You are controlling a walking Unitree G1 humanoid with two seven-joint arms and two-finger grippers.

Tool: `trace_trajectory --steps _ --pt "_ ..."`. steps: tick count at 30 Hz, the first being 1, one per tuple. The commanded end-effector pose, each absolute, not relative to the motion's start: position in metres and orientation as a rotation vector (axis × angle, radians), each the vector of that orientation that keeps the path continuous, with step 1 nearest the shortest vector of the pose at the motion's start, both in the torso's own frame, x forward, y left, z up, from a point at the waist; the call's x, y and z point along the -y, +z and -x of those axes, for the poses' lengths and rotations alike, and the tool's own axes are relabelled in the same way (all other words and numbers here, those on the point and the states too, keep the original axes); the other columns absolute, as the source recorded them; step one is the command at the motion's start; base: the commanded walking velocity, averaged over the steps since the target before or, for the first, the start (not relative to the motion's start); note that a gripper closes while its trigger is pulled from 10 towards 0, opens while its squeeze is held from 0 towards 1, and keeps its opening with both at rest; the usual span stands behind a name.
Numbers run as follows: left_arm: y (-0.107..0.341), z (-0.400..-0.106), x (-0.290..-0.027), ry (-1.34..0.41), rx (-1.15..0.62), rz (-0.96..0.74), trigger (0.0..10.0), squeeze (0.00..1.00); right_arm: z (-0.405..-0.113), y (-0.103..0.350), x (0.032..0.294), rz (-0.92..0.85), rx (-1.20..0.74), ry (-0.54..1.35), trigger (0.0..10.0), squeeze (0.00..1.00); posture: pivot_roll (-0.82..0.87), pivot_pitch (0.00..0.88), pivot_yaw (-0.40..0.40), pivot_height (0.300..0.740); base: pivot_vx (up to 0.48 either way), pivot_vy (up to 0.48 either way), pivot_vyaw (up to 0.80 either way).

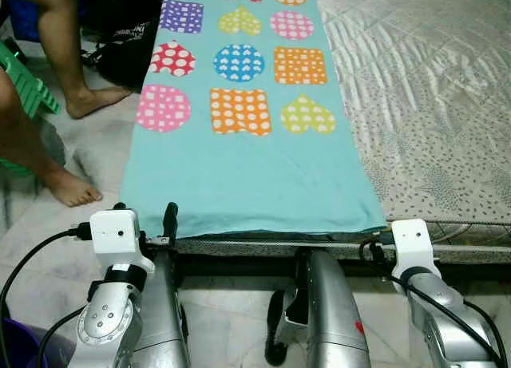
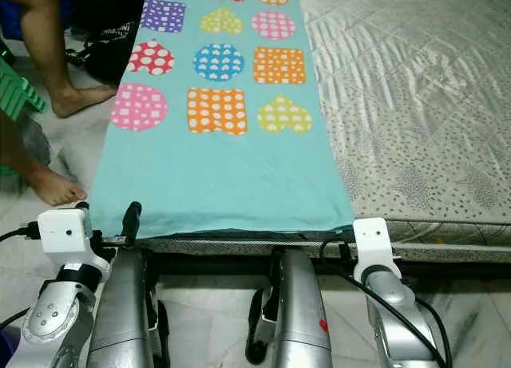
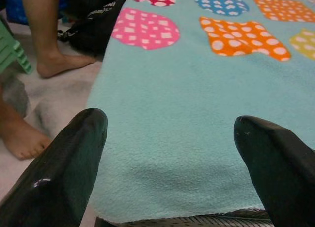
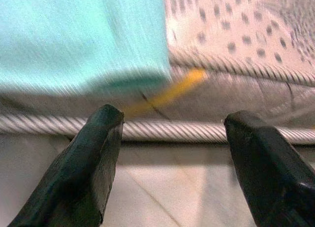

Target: Clean up the room

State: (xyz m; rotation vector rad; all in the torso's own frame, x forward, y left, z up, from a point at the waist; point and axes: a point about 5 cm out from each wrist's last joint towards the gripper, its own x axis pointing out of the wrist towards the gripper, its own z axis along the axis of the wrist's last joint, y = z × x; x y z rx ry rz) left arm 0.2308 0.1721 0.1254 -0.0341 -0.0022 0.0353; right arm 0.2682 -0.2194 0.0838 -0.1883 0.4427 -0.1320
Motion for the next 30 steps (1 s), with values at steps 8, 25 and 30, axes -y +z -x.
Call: trace_trajectory --steps 8,25,30 --pt "0.129 -0.236 -0.169 0.024 0.030 0.049 10.0 0.00 -0.283 0.115 0.190 0.002 -0.220 -0.042 10.0 0.00 0.07 0.206 -0.048 0.526 0.000 0.000 0.00" --pt "0.128 -0.246 -0.165 -0.011 0.039 0.051 10.0 0.00 -0.304 0.080 0.169 -0.028 -0.442 -0.066 10.0 0.00 0.07 0.184 -0.038 0.526 0.000 0.000 0.00" --pt "0.126 -0.244 -0.168 -0.002 0.028 0.049 10.0 0.00 -0.302 0.072 0.176 0.005 -0.501 -0.080 10.0 0.00 0.08 0.185 -0.044 0.526 0.000 0.000 0.00"
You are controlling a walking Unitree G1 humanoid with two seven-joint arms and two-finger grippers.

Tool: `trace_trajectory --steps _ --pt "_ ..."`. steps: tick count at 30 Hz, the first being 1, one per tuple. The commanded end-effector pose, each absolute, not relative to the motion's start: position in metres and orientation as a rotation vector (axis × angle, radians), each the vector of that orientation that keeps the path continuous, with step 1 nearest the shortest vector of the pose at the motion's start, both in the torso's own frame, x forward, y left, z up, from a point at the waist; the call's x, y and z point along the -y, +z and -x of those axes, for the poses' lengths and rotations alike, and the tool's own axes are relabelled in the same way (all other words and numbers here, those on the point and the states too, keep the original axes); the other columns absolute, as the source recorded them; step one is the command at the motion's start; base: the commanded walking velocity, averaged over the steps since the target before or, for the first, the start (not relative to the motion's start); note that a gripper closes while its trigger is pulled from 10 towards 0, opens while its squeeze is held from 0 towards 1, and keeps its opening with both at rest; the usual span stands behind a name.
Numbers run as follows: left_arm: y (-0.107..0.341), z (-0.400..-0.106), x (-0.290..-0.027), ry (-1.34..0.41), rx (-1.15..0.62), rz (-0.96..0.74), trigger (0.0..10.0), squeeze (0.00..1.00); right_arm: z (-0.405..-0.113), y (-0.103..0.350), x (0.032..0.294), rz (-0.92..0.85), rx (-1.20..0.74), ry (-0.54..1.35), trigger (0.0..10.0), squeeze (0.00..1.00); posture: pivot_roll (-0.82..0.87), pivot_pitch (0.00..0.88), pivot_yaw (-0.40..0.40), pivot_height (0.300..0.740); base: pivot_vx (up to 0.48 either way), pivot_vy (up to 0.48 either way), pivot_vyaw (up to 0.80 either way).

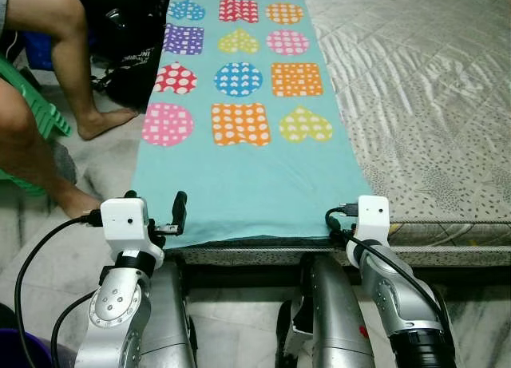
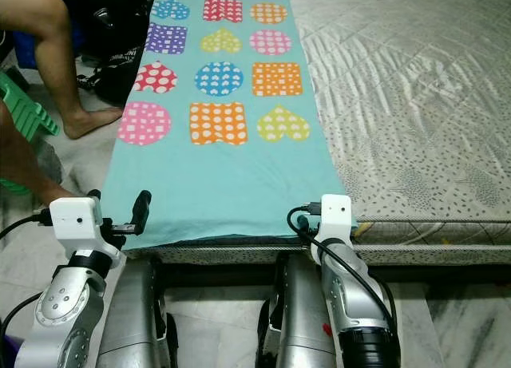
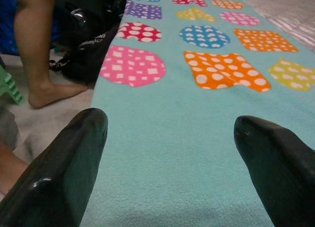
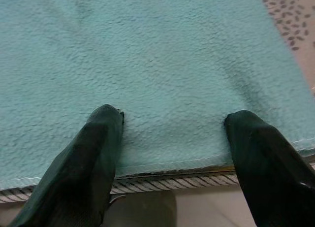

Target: Clean up the room

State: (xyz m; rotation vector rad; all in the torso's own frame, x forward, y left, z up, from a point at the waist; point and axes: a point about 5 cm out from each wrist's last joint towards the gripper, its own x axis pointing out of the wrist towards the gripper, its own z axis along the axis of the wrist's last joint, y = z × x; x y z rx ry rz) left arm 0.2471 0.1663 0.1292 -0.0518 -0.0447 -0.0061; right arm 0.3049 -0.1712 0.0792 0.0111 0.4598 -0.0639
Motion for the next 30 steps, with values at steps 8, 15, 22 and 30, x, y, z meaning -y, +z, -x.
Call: trace_trajectory --steps 8,15,22,30 --pt "0.124 -0.244 -0.168 0.001 0.023 0.053 10.0 0.00 -0.295 0.066 0.194 0.069 -0.571 -0.127 10.0 0.00 0.08 0.187 -0.047 0.526 0.000 0.000 0.00" --pt "0.123 -0.245 -0.169 0.001 0.015 0.051 10.0 0.00 -0.275 0.058 0.222 0.145 -0.651 -0.209 10.0 0.00 0.07 0.186 -0.046 0.526 0.000 0.000 0.00" --pt "0.123 -0.245 -0.168 -0.004 0.014 0.054 10.0 0.00 -0.272 0.066 0.227 0.135 -0.608 -0.240 10.0 0.00 0.06 0.183 -0.048 0.526 0.000 0.000 0.00" --pt "0.140 -0.250 -0.169 0.021 0.085 0.069 10.0 0.00 -0.309 0.132 0.185 -0.036 -0.152 -0.105 10.0 0.00 0.07 0.176 -0.046 0.526 0.000 0.000 0.00"
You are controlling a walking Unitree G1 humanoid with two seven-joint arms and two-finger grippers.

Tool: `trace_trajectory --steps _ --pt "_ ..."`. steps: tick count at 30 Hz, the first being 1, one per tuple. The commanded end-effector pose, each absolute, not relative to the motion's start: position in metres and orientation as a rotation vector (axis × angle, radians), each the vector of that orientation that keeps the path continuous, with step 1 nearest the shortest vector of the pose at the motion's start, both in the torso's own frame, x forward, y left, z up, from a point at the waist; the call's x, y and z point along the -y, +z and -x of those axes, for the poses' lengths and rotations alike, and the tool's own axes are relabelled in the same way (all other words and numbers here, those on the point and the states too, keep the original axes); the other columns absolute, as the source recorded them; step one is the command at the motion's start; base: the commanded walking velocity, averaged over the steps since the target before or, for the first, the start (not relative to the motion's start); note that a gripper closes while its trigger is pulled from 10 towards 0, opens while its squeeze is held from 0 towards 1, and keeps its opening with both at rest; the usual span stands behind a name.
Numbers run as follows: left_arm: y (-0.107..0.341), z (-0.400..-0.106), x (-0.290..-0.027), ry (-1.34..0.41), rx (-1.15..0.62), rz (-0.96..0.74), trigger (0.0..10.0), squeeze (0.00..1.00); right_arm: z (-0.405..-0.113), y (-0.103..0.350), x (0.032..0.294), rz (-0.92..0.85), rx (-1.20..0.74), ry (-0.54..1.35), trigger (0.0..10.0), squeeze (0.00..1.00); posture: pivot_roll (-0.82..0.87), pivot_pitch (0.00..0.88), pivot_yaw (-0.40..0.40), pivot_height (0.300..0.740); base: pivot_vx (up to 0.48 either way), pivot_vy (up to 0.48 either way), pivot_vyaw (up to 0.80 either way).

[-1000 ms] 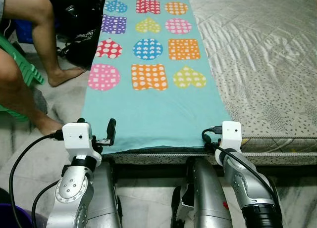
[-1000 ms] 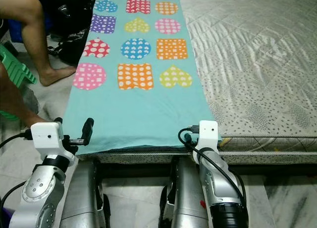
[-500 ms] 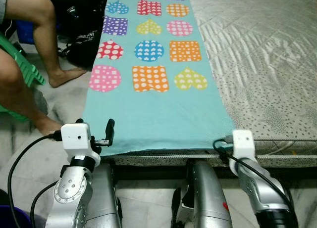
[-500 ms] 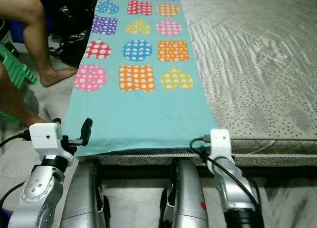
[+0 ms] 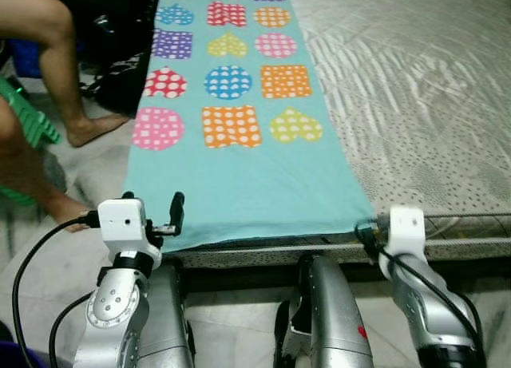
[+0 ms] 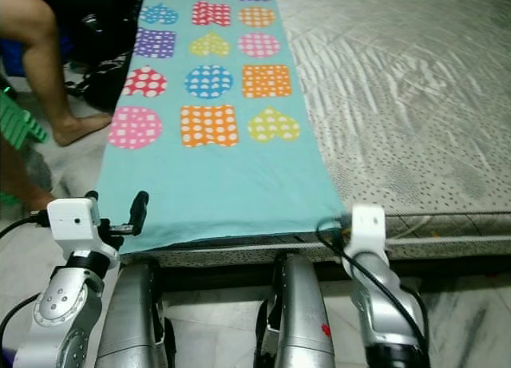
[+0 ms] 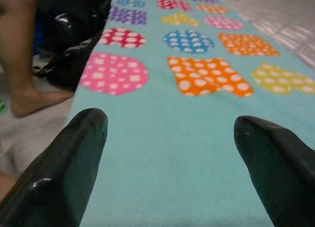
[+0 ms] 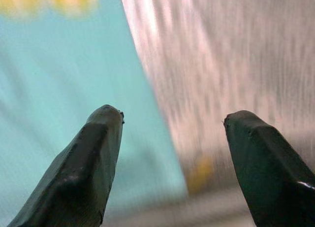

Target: Clean up the room

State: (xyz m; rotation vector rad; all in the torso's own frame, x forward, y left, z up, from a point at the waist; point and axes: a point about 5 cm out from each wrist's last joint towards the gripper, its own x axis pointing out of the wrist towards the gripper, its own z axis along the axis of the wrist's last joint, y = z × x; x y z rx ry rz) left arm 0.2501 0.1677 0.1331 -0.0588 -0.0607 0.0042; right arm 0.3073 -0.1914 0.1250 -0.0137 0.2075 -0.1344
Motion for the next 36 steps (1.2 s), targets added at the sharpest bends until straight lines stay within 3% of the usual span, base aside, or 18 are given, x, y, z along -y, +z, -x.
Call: trace_trajectory --steps 1,12,36 --pt "0.140 -0.250 -0.169 0.021 0.085 0.069 10.0 0.00 -0.309 0.132 0.185 -0.036 -0.152 -0.105 10.0 0.00 0.07 0.176 -0.046 0.526 0.000 0.000 0.00" --pt "0.149 -0.253 -0.168 0.019 0.128 0.077 10.0 0.00 -0.327 0.158 0.169 -0.142 -0.001 -0.062 10.0 0.00 0.08 0.145 -0.041 0.526 0.000 0.000 0.00" --pt "0.154 -0.264 -0.170 0.017 0.156 0.067 10.0 0.00 -0.339 0.164 0.170 -0.196 0.054 -0.064 10.0 0.00 0.07 0.104 -0.036 0.623 0.000 0.000 0.00"
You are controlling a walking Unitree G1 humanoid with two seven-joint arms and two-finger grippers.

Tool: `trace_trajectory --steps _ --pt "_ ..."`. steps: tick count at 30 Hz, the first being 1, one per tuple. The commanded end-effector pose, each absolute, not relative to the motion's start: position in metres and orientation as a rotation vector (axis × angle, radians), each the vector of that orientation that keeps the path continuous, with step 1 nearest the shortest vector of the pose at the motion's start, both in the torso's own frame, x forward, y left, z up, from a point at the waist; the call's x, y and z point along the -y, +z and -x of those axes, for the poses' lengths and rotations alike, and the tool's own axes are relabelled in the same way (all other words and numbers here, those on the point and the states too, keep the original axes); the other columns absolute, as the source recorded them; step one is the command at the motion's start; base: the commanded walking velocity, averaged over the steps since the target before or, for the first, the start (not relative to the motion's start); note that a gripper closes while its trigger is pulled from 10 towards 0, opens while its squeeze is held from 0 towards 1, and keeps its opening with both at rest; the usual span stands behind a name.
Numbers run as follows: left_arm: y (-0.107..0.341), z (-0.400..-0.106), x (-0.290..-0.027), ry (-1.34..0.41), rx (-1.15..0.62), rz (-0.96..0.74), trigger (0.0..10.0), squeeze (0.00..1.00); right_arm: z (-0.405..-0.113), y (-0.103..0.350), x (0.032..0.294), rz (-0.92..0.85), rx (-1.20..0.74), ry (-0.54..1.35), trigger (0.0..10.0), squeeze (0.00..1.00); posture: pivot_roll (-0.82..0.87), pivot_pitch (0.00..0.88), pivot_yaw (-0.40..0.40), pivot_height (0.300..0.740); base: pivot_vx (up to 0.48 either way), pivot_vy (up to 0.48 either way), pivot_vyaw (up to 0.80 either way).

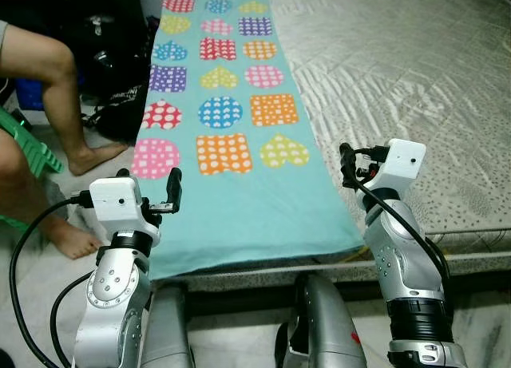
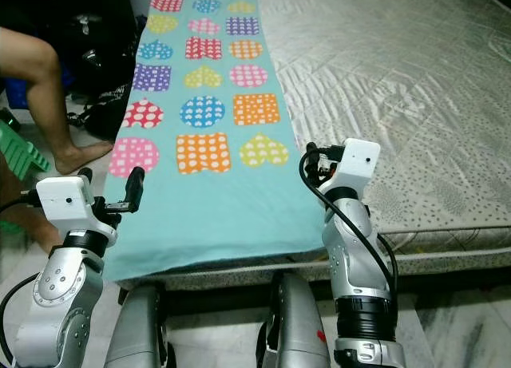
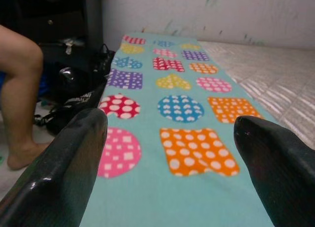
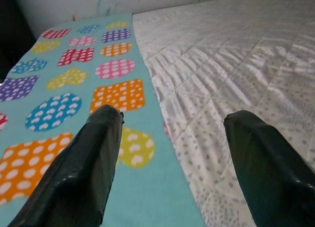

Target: Clean up the room

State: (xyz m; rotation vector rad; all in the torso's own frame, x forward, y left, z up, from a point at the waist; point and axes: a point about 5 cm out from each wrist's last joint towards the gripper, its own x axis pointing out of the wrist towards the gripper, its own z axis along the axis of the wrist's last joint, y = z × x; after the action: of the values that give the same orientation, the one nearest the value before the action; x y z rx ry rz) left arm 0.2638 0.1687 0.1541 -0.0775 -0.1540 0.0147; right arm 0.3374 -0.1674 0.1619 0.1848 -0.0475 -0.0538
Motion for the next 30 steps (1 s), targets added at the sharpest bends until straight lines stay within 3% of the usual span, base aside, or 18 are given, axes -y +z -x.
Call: trace_trajectory --steps 1,22,30 --pt "0.1546 -0.2646 -0.1702 0.017 0.158 0.066 10.0 0.00 -0.3395 0.1635 0.1698 -0.197 0.055 -0.064 10.0 0.00 0.07 0.104 -0.036 0.628 0.000 0.000 0.00" --pt "0.1544 -0.2668 -0.1704 0.017 0.165 0.069 10.0 0.00 -0.3416 0.1629 0.1734 -0.186 0.063 -0.070 10.0 0.00 0.06 0.105 -0.035 0.740 0.000 0.000 0.00" --pt "0.1552 -0.2698 -0.1774 0.045 0.167 0.047 10.0 0.00 -0.3397 0.1593 0.1738 -0.177 0.059 -0.072 10.0 0.00 0.06 0.099 -0.029 0.740 0.000 0.000 0.00"
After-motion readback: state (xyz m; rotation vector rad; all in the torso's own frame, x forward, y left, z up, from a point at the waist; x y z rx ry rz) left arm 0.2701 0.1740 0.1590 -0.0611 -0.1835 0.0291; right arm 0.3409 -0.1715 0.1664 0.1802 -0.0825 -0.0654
